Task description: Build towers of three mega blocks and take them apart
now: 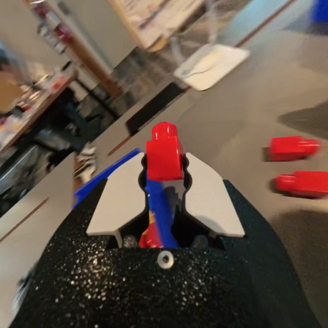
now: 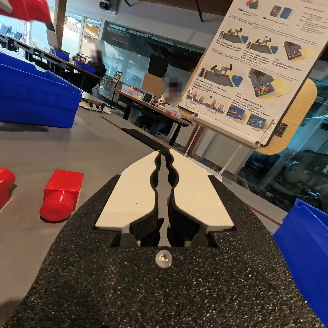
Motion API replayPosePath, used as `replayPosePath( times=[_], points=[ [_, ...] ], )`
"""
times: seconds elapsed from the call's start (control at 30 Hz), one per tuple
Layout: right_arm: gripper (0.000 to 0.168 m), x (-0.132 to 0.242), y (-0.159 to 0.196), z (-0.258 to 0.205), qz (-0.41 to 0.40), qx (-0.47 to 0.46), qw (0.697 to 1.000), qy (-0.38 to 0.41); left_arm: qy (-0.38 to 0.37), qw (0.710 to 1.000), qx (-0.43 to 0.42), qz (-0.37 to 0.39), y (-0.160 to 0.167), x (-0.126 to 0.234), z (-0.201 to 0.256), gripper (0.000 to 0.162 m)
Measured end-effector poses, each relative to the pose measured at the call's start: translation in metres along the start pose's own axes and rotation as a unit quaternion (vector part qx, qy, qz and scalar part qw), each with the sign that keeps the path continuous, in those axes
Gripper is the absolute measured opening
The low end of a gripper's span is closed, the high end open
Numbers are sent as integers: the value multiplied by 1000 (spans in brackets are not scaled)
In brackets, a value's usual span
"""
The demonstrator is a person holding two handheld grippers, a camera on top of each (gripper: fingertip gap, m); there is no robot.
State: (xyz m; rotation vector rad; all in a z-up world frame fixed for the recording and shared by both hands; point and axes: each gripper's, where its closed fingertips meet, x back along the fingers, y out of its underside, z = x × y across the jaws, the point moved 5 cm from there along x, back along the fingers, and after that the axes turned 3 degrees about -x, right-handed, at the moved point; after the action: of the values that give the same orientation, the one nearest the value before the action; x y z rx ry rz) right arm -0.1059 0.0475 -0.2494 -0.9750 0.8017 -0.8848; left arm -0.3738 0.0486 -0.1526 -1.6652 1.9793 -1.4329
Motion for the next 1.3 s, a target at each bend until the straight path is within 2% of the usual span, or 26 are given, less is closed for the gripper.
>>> replayPosePath(
  times=[0.1, 0.23, 0.37, 0.43, 0.5, 0.63, 0.77, 0.9, 0.97, 1.03, 1.1, 1.23, 1.3],
  points=[
    [5, 0, 0, 0, 0, 0, 1000, 0, 80, 995, -51, -3, -4, -24, 55, 38],
    [5, 1, 0, 0, 0, 0, 1000, -1, 142, 984, -85, -68, 18, -63, 101, 38],
    [5, 1, 0, 0, 0, 0, 1000, -1, 145, 980, -88, -106, 35, -83, 120, 38],
    [5, 1, 1, 0, 0, 0, 1000, -2, 146, 980, -68, -114, 40, -88, 123, 39],
    [5, 2, 1, 0, 0, 0, 1000, -2, 142, 981, -53, -119, 44, -88, 121, 51],
    [5, 2, 1, -1, -1, 0, 1000, -3, 94, 989, -39, -107, 48, -78, 104, 58],
    [5, 3, 1, -2, -2, 2, 1000, -4, 54, 994, -23, -93, 53, -60, 97, 44],
    [5, 3, 2, -2, -10, 1, 1000, -7, 60, 995, -11, -83, 57, -44, 105, 35],
    [5, 2, 3, -10, -27, -8, 998, -51, 62, 995, -10, -77, 59, -41, 107, 32],
    [9, 0, 9, -23, -83, -23, 988, -127, 52, 996, -8, -78, 61, -41, 105, 31],
    [21, 0, 14, -33, -121, -26, 978, -169, 44, 996, -4, -78, 62, -41, 102, 31],
    [26, 3, 15, -42, -130, -3, 971, -200, 39, 997, 24, -59, 58, -42, 94, 32],
    [26, 3, 14, -42, -126, -2, 973, -194, 48, 996, 41, -58, 57, -47, 93, 43]
  ],
)
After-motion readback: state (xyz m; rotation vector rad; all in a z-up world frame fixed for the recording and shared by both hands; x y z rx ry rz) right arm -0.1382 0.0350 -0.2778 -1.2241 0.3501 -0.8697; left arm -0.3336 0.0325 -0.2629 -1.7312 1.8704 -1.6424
